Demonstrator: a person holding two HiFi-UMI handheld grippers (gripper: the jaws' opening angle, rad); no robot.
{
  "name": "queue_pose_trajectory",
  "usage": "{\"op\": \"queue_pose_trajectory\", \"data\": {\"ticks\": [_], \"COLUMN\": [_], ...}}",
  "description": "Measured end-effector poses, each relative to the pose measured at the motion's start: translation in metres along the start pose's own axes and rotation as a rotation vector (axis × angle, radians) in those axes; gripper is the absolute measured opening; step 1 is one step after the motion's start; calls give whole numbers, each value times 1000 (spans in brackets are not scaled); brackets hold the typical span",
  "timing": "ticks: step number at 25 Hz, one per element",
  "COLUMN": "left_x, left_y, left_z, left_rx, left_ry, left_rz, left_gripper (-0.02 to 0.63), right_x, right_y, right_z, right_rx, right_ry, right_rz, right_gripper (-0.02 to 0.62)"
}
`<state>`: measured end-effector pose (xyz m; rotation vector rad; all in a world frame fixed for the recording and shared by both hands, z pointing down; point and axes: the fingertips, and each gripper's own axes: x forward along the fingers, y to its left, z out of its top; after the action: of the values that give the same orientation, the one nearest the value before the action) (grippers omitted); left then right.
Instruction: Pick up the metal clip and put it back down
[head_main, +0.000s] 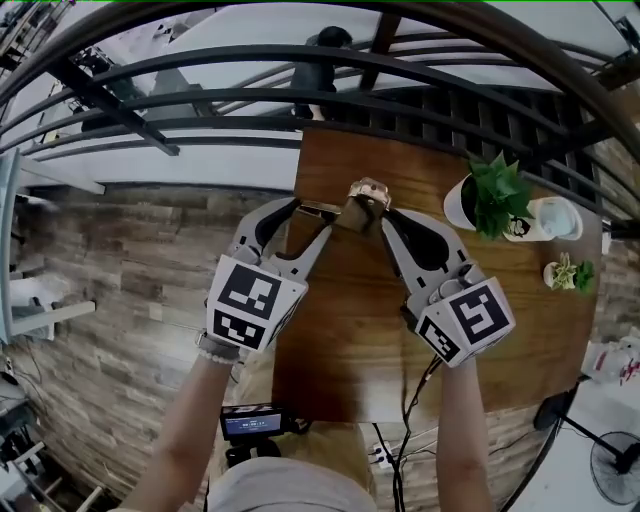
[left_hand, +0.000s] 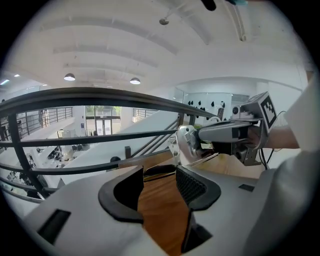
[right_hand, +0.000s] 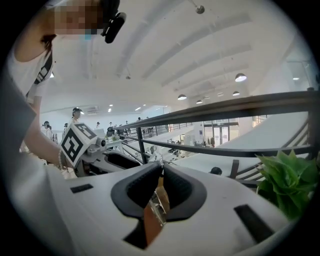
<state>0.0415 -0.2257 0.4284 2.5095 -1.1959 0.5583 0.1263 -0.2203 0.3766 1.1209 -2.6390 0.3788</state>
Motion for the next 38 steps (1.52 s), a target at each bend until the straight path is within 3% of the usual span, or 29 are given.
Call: {"op": "queue_pose_trajectory", "data": {"ticks": [24,30,38], "left_x": [76,83,86], "left_y": [21,23,25], "left_z": [-83,-84,-88], "left_rx": [-23,-25,-39], "left_ry": [229,221,212], "left_rz": [55,68,76], "left_gripper": [212,212,212], "right_x": [61,67,71], "right_y": [-56,-60,-67], "right_z": [-91,-107,-112], "right_rx": [126,99,57], "right_ry": [107,152,175], "right_rz": [109,127,60], "right_gripper": [37,38,64]}}
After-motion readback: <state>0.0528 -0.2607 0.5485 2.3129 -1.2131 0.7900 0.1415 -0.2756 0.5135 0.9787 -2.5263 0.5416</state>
